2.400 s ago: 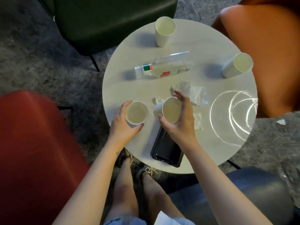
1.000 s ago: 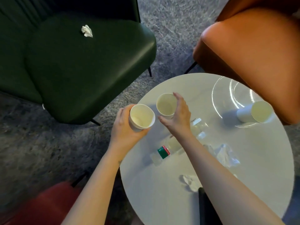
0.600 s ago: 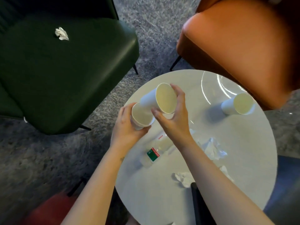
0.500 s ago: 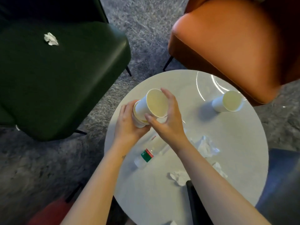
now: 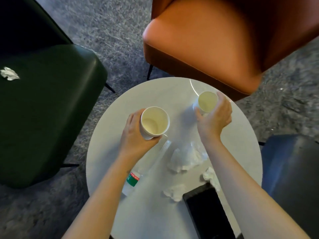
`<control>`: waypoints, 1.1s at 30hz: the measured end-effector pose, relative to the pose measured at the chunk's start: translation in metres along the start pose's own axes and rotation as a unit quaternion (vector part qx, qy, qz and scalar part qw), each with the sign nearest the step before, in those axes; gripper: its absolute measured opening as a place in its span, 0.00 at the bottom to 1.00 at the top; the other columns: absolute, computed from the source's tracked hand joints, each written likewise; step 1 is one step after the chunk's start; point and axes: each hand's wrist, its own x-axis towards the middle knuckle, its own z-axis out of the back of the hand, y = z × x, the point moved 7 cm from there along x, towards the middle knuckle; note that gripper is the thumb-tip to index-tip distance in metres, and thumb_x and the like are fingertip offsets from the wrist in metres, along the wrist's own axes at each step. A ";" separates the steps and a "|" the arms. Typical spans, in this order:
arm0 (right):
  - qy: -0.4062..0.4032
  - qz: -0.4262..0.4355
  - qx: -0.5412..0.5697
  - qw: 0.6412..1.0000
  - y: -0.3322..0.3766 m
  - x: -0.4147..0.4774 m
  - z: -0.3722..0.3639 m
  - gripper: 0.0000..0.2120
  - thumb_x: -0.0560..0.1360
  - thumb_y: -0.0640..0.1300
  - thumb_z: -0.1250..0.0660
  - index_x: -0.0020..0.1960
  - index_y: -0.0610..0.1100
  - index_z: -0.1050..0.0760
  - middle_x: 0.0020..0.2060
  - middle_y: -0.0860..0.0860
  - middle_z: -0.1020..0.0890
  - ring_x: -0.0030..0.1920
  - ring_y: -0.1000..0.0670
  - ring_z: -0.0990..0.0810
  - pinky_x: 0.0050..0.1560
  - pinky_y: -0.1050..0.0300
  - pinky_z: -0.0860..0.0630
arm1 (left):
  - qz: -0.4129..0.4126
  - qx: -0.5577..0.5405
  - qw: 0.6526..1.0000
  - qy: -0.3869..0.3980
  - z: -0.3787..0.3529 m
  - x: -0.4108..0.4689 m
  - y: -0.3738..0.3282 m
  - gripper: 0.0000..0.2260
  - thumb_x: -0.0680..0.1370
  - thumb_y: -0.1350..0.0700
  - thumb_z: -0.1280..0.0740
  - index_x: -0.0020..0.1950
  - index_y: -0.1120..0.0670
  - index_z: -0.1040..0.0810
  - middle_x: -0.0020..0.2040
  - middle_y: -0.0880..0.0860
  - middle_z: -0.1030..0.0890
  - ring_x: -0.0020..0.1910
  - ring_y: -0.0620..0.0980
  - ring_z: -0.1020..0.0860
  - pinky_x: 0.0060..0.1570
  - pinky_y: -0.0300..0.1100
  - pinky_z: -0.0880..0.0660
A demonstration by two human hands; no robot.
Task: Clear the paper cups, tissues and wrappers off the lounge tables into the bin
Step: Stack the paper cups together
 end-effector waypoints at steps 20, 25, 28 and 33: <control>0.123 0.092 0.276 0.949 0.035 -0.039 0.029 0.33 0.68 0.53 0.33 0.68 0.41 0.38 0.62 0.46 0.30 0.61 0.51 0.30 0.59 0.60 0.31 | 0.031 -0.013 0.999 0.014 -0.041 -0.004 -0.006 0.32 0.62 0.60 0.22 0.63 0.52 0.29 0.53 0.43 0.29 0.51 0.36 0.31 0.46 0.17 0.40; 0.201 0.111 0.240 0.943 0.045 -0.068 0.024 0.32 0.68 0.53 0.32 0.68 0.50 0.41 0.64 0.52 0.31 0.63 0.54 0.31 0.64 0.47 0.32 | 0.012 -0.023 1.000 0.009 -0.040 -0.007 -0.013 0.32 0.62 0.58 0.21 0.63 0.53 0.29 0.54 0.44 0.29 0.48 0.33 0.33 0.44 0.23 0.36; 0.259 0.142 0.182 0.938 0.047 -0.077 0.014 0.36 0.67 0.55 0.32 0.69 0.54 0.46 0.67 0.58 0.36 0.67 0.56 0.36 0.68 0.46 0.38 | 0.002 -0.028 1.000 0.010 -0.038 -0.010 -0.017 0.33 0.61 0.57 0.20 0.63 0.54 0.29 0.55 0.47 0.28 0.48 0.33 0.33 0.45 0.18 0.37; 0.290 0.114 0.191 0.931 0.031 -0.084 0.009 0.42 0.63 0.51 0.27 0.70 0.55 0.47 0.67 0.58 0.37 0.67 0.56 0.36 0.68 0.52 0.36 | -0.038 -0.034 0.998 0.021 -0.048 -0.021 -0.035 0.33 0.62 0.56 0.21 0.64 0.56 0.29 0.56 0.47 0.28 0.51 0.35 0.31 0.49 0.18 0.37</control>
